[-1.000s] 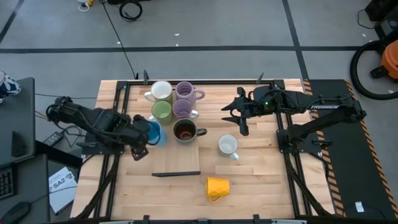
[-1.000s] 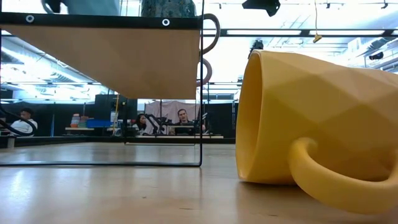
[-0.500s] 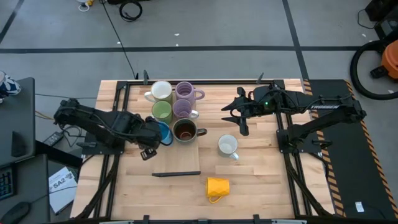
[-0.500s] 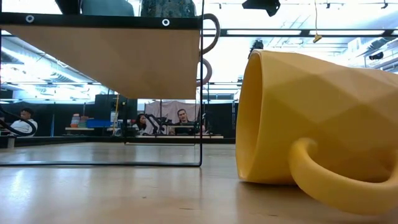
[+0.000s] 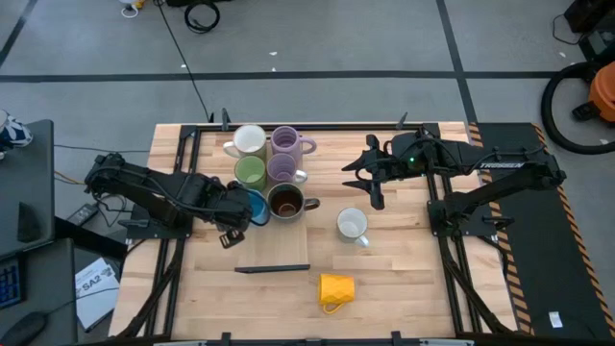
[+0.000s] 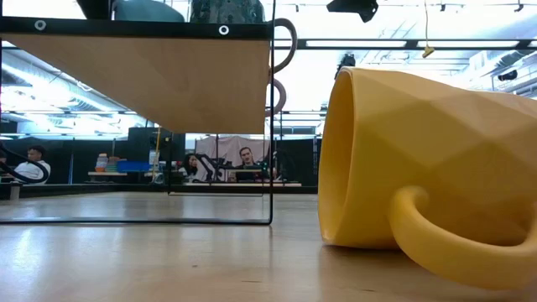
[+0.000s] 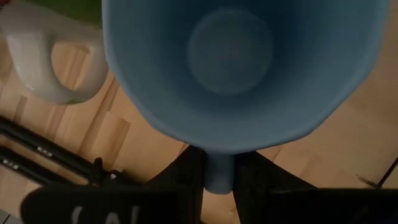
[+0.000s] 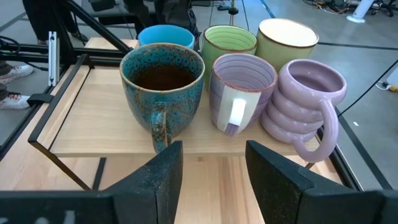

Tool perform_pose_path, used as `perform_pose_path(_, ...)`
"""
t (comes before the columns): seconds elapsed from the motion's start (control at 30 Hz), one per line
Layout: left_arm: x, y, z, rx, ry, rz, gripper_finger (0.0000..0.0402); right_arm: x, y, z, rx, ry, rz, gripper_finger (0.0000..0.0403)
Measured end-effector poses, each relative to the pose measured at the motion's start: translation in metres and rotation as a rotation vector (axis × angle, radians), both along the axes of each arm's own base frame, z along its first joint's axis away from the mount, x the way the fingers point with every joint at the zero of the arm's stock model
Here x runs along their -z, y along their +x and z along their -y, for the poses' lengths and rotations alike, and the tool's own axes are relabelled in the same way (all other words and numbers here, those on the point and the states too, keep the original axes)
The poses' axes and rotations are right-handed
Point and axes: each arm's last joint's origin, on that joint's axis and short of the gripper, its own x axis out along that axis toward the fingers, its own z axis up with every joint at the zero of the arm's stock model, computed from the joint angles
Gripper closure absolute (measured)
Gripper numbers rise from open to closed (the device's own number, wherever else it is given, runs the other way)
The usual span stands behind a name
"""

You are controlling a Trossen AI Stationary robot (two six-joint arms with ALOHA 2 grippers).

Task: Place coffee mugs
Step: Put the blue mug on the shelf, then put the yellow mug on the shelf

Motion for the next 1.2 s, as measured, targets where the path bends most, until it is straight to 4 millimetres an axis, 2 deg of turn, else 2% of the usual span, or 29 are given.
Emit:
perform_pose_path(0.33, 0.000, 0.002, 0.001, -0.001, -0.009, 0.026, 0.0323, 0.000, 0.000, 0.000, 0.003, 0.006, 0.001, 0.0221)
perform_pose_path(0.67, 0.000, 0.003, 0.001, -0.006, -0.010, 0.028, 0.0239, 0.000, 0.000, 0.000, 0.003, 0.006, 0.000, 0.0221)
perform_pose_path(0.8, 0.000, 0.002, 0.001, 0.005, -0.010, 0.025, 0.0217, 0.000, 0.000, 0.000, 0.003, 0.006, 0.000, 0.0221)
perform_pose_path(1.0, -0.002, 0.001, 0.001, 0.029, -0.035, 0.016, 0.0215, 0.000, 0.000, 0.000, 0.003, 0.006, 0.000, 0.0221)
perform_pose_path(1.2, -0.018, -0.001, 0.001, 0.029, -0.040, 0.045, 0.0215, 0.000, 0.000, 0.000, 0.013, 0.028, 0.001, 0.0221)
